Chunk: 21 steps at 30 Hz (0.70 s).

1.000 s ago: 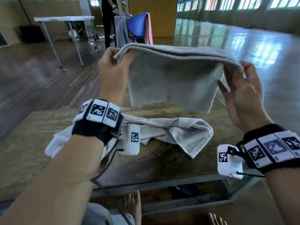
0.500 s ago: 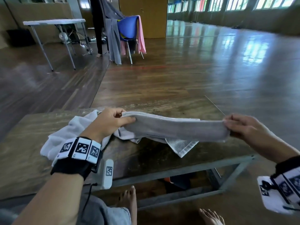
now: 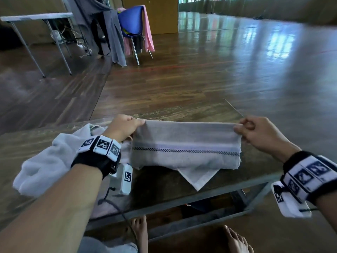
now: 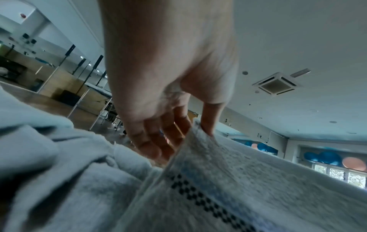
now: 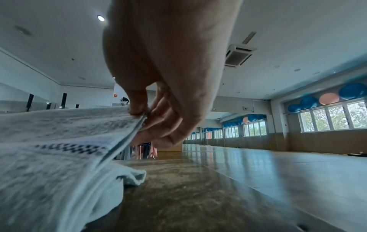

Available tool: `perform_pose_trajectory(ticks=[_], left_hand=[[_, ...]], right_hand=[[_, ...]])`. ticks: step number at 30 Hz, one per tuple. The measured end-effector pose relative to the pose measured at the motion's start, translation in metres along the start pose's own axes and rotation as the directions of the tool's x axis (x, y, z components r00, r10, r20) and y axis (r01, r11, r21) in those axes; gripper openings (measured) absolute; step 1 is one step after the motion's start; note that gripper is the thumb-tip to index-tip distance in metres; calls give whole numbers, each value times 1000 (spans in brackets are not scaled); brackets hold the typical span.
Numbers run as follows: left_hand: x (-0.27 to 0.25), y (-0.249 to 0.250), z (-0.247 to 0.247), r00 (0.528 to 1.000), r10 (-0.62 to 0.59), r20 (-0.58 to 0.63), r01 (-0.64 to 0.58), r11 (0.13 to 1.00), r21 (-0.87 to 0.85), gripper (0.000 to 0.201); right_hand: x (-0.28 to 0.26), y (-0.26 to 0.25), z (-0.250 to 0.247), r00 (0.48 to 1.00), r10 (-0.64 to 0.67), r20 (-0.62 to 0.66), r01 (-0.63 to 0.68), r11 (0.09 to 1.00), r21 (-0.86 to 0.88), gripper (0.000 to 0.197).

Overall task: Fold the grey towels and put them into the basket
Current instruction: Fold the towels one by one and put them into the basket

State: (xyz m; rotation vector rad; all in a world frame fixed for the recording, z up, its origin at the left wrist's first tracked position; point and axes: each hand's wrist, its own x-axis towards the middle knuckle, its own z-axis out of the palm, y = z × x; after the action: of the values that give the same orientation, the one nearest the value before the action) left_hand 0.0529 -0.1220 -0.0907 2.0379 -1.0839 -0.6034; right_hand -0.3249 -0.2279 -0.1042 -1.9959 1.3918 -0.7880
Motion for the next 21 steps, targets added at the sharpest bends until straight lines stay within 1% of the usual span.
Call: perform_pose_trajectory(ticks=[1, 2, 4, 5, 7, 9, 12, 15, 18, 21], left_hand=[[7, -1, 6, 999, -8, -38, 7, 1000, -10, 37], [11, -4, 12, 997, -16, -75, 17, 1000, 3, 37], [17, -10, 22, 993, -23, -114, 31, 997, 68, 37], [19, -13, 26, 994, -25, -102, 36, 994, 106, 36], [20, -16, 30, 999, -27, -30, 32, 982, 186, 36], [19, -18, 31, 1000, -18, 24, 11, 965, 263, 38], [16, -17, 34, 999, -2, 44, -13, 938, 345, 38], [14, -17, 34, 999, -11, 41, -5, 934, 358, 39], [15, -19, 36, 1000, -13, 13, 8, 938, 346, 42], [18, -20, 38, 999, -3, -47, 18, 948, 318, 41]], right_hand=[[11, 3, 4, 999, -3, -39, 2, 1000, -6, 11], [21, 5, 10, 999, -4, -50, 2, 1000, -26, 11], [34, 9, 26, 999, 14, -35, -17, 995, -95, 11], [38, 11, 35, 999, 31, -22, -33, 991, -129, 13], [43, 15, 49, 998, 62, 27, -57, 982, -182, 19], [45, 17, 57, 992, 93, 84, -74, 976, -204, 17], [46, 16, 60, 988, 82, 133, -48, 969, -244, 13], [45, 14, 64, 985, 63, 162, -18, 964, -265, 15], [46, 15, 67, 987, 82, 139, -45, 966, -256, 13], [49, 16, 69, 991, 86, 100, -56, 960, -274, 14]])
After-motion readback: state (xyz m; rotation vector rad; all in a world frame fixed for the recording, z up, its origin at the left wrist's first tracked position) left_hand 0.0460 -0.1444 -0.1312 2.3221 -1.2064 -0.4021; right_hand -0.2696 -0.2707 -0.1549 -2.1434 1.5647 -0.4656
